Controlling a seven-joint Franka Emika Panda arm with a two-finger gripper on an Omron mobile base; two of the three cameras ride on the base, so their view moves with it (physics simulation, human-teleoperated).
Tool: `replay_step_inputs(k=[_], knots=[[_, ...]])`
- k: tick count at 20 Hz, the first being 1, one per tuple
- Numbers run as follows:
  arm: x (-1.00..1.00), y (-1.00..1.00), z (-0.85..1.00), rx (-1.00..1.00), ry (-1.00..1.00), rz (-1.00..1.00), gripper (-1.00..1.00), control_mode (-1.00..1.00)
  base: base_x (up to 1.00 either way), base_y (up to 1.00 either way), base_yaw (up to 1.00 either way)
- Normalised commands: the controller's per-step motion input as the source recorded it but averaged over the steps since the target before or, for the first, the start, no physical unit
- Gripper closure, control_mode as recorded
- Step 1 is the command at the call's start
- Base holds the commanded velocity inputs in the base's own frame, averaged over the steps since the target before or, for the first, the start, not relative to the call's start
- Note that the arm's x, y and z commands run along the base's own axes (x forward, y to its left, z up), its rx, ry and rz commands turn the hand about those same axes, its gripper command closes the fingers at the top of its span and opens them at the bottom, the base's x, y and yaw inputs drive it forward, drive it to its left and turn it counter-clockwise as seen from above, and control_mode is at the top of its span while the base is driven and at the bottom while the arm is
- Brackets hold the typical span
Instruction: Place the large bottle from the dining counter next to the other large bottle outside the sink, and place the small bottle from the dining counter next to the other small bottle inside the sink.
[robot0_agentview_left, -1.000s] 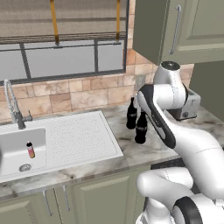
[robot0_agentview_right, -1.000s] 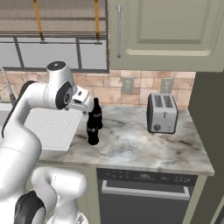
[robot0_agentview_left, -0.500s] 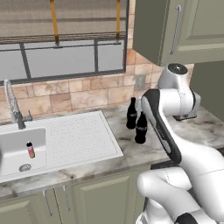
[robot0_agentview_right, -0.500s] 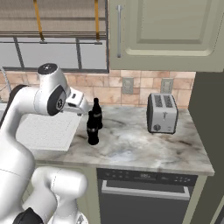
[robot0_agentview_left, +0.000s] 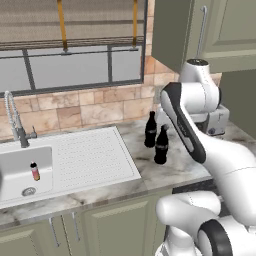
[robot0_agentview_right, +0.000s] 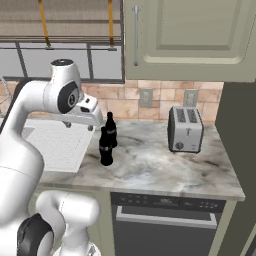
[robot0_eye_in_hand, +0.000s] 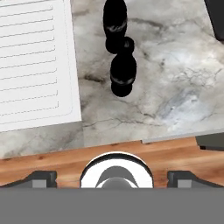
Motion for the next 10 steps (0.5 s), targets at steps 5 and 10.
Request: replay_step_inputs(k=[5, 10], knots=[[-0.15, 0.00, 0.00, 0.00, 0.23, 0.00, -1.00, -1.00, 0.00, 0.00, 0.00], [-0.22, 0.00, -0.19, 0.00, 0.05, 0.00, -1.00, -1.00, 0.00, 0.00, 0.00]])
